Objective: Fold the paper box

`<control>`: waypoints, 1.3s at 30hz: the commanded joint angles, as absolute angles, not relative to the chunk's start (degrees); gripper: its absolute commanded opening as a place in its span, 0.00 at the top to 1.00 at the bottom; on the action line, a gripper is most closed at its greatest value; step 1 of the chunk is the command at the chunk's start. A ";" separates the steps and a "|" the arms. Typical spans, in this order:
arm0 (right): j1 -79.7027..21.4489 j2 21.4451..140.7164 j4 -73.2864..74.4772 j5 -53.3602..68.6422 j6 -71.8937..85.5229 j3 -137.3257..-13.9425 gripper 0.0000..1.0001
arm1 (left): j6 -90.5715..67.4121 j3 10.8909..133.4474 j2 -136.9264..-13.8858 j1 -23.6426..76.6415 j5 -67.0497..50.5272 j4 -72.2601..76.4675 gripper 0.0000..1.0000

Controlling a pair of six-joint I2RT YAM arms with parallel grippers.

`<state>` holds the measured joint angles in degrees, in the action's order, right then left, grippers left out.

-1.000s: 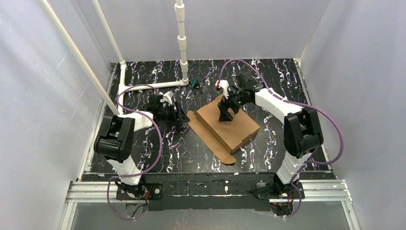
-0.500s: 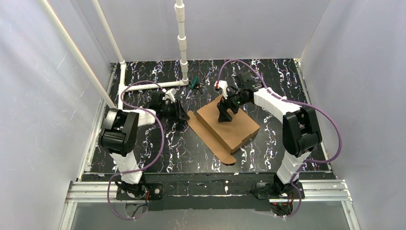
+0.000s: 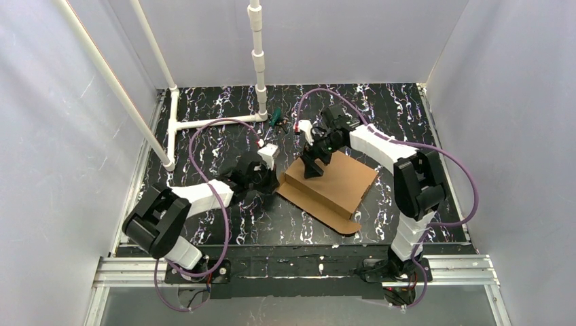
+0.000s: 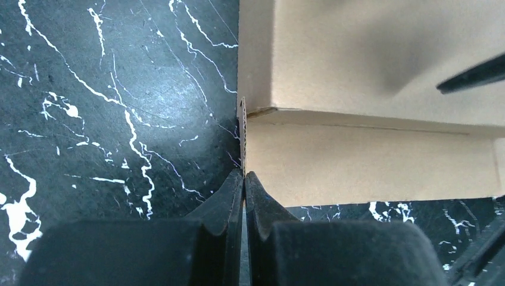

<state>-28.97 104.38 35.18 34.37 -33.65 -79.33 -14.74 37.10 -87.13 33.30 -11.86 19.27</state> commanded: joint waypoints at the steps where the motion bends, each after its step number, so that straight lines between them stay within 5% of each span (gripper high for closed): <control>1: -30.85 107.17 34.04 32.08 -29.44 -82.89 0.10 | -10.72 36.16 -83.34 37.06 -2.04 18.45 1.00; 8: -32.08 109.27 32.58 29.34 -25.20 -84.75 0.34 | -9.68 36.56 -82.50 38.82 1.22 16.93 1.00; 13: -30.57 106.53 33.96 28.39 -26.19 -85.60 0.09 | -11.82 35.65 -81.84 38.85 3.28 16.95 1.00; 16: -30.05 103.73 34.55 27.41 -27.85 -84.69 0.03 | -12.62 35.18 -81.20 38.88 3.15 17.49 1.00; 22: -31.71 99.63 30.42 23.26 -29.78 -78.02 0.04 | -12.09 34.27 -79.73 38.86 2.28 19.45 1.00; 27: -22.60 98.73 24.05 26.69 -17.78 -79.00 0.15 | -11.29 32.79 -78.95 38.86 1.37 20.90 1.00; 39: -14.33 110.10 21.93 33.65 -8.14 -84.55 0.13 | -7.88 32.02 -80.33 38.88 -2.06 22.98 1.00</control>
<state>-14.59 105.08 21.41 29.82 -10.87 -80.25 -10.15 32.38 -81.21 38.74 -0.36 20.58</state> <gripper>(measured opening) 0.880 0.010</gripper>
